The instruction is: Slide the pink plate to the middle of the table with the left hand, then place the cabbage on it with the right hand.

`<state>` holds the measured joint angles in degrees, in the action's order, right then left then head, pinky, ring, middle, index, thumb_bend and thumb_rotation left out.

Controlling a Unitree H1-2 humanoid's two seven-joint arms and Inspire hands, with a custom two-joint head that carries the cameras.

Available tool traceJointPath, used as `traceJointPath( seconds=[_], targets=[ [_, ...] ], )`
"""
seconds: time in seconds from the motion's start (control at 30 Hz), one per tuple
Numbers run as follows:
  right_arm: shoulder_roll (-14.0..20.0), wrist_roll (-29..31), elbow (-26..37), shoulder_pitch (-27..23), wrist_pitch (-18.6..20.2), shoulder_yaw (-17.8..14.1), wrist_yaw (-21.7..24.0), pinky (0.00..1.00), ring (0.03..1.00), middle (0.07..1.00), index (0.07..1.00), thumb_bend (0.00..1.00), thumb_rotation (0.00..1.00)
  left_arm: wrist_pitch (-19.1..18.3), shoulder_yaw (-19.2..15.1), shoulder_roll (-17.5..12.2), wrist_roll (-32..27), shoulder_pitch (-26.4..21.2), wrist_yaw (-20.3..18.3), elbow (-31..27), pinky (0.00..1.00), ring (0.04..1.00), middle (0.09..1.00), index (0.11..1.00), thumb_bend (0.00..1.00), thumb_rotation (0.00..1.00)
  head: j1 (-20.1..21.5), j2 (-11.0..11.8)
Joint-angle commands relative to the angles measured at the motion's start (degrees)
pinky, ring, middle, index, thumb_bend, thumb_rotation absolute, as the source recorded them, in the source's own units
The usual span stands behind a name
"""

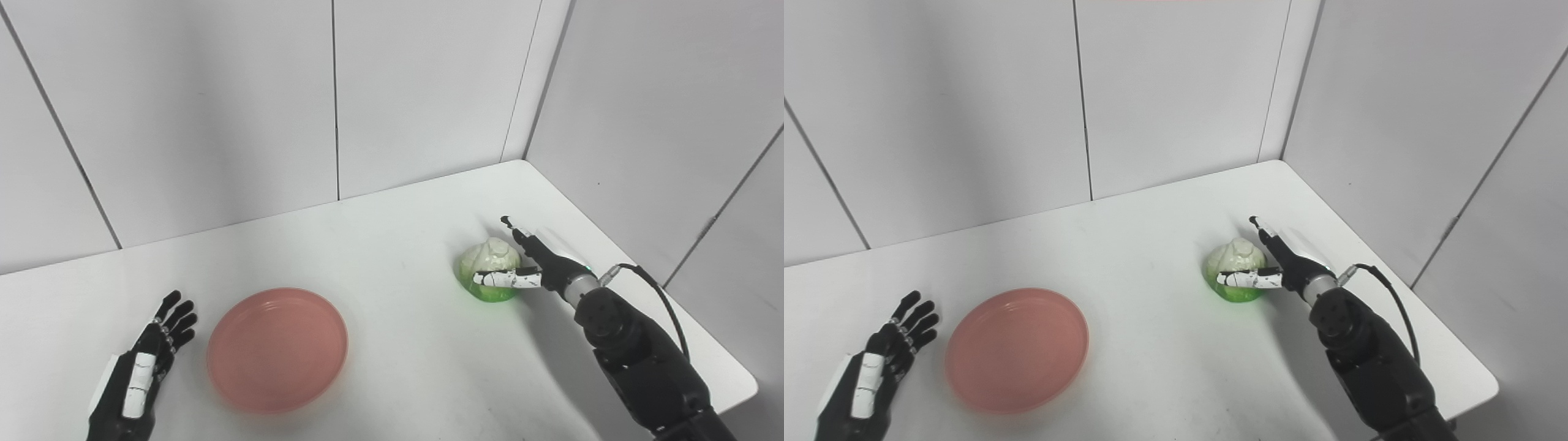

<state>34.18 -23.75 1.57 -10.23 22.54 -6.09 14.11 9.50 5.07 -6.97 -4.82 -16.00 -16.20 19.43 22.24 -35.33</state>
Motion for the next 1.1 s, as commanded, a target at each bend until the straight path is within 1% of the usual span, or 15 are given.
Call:
traceJointPath(
  seconds=[0.0,0.23,0.4,0.5,0.63,0.67,0.7,0.77,0.8,0.83,0.87,0.9,0.93,1.0,1.07],
  targets=[
    [1.64,-0.33,1.38,-1.62,-1.12,0.19,-1.16,0.86,0.952,0.976,0.993,1.00,0.58,-4.42,0.05,-1.46,0.77,3.24,-0.11,0.54,0.92,0.917,0.926,0.923,0.88,0.98,-0.03,-0.02],
    [2.06,0.95,0.59,-2.24,-1.25,1.83,0.11,0.86,0.946,0.969,0.993,1.00,0.57,-5.69,0.31,-1.60,0.58,3.43,-0.49,-0.43,0.93,0.922,0.932,0.930,0.88,0.98,-0.29,-0.27],
    [2.33,0.40,0.49,-2.80,-1.03,3.26,0.13,0.86,0.952,0.977,0.977,1.00,0.57,-5.04,0.44,-1.62,0.73,3.43,-0.40,-0.29,0.92,0.925,0.937,0.931,0.86,0.99,-0.39,-0.40],
    [2.56,0.15,0.21,-3.07,-2.05,4.05,-0.25,0.86,0.936,0.959,0.960,1.00,0.55,-5.11,0.50,-1.64,0.73,3.52,-0.42,-0.52,0.92,0.927,0.939,0.933,0.86,0.99,-0.39,-0.49],
    [2.33,0.33,-0.11,-3.53,-2.23,4.41,-0.70,0.83,0.905,0.923,0.929,1.00,0.49,-4.52,0.59,-1.62,1.13,3.45,-0.17,-0.28,0.92,0.926,0.938,0.932,0.88,0.99,-0.41,-0.50],
    [2.15,0.50,-0.15,-3.62,-2.48,4.35,-0.95,0.83,0.885,0.890,0.881,1.00,0.41,-4.26,0.58,-1.61,1.11,3.44,-0.17,-0.14,0.91,0.925,0.937,0.931,0.87,0.99,-0.41,-0.50],
    [1.88,0.75,-0.33,-3.71,-3.31,4.24,-1.45,0.79,0.829,0.835,0.832,1.00,0.32,-3.81,0.53,-1.63,1.02,3.41,-0.23,0.15,0.91,0.924,0.936,0.930,0.86,0.99,-0.45,-0.50],
    [1.31,1.81,-1.04,-3.94,-4.99,3.90,-2.15,0.76,0.797,0.805,0.806,1.00,0.27,-3.30,0.42,-1.54,0.84,3.41,-0.22,0.49,0.91,0.923,0.936,0.930,0.86,0.99,-0.51,-0.50],
    [1.05,2.50,-1.47,-4.05,-5.75,3.72,-2.42,0.70,0.727,0.741,0.748,0.95,0.16,-3.17,0.37,-1.46,0.76,3.43,-0.18,0.57,0.91,0.921,0.934,0.928,0.86,0.99,-0.51,-0.50],
    [0.74,2.79,-2.05,-4.28,-6.46,3.80,-2.83,0.66,0.683,0.700,0.711,0.93,0.09,-3.21,0.37,-1.41,0.80,3.41,-0.12,0.62,0.91,0.920,0.933,0.927,0.86,0.98,-0.64,-0.50],
    [0.55,2.94,-2.46,-4.45,-6.99,3.89,-3.15,0.59,0.615,0.638,0.604,0.73,0.11,-3.24,0.38,-1.39,0.84,3.39,-0.08,0.66,0.90,0.921,0.934,0.927,0.86,0.99,-0.64,-0.50],
    [0.36,2.30,-3.16,-4.66,-7.71,4.38,-3.99,0.56,0.579,0.605,0.549,0.63,0.12,-3.19,0.41,-1.41,0.74,3.36,-0.24,0.76,0.90,0.921,0.934,0.927,0.87,0.99,-0.79,-0.50],
    [0.21,1.79,-3.88,-4.84,-8.50,4.78,-4.77,0.49,0.505,0.518,0.510,0.56,0.04,-3.16,0.43,-1.39,0.68,3.34,-0.31,0.81,0.91,0.923,0.935,0.929,0.87,0.98,-0.91,-0.47],
    [-0.05,1.42,-5.54,-5.16,-10.15,5.35,-5.88,0.44,0.453,0.472,0.502,0.54,0.01,-3.23,0.48,-1.34,0.72,3.43,-0.23,0.57,0.91,0.918,0.932,0.926,0.87,0.98,-0.96,-0.43],
    [-0.39,2.04,-6.80,-5.37,-11.52,5.40,-6.52,0.42,0.437,0.459,0.506,0.53,0.00,-3.41,0.59,-1.39,0.78,3.52,-0.26,0.24,0.91,0.917,0.932,0.928,0.87,0.98,-0.96,-0.43]
  ],
)
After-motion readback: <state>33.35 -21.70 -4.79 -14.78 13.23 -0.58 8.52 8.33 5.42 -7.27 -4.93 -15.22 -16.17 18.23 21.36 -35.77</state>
